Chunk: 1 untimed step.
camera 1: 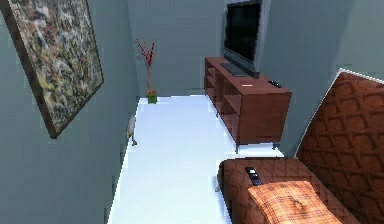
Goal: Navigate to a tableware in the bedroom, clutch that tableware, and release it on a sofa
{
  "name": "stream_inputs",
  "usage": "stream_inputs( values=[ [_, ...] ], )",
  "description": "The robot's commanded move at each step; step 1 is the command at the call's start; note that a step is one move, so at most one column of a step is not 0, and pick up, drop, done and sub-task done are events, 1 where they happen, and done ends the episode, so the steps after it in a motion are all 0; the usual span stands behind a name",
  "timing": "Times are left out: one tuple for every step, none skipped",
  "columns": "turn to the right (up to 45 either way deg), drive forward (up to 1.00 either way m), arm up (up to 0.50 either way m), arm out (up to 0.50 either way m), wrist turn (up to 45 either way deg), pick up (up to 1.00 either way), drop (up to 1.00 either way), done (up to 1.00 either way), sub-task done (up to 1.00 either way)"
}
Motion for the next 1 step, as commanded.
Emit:
stream_inputs(
  values=[
    [0.0,0.0,-0.02,0.0,0.0,0.0,0.0,0.0,0.0]
  ],
)
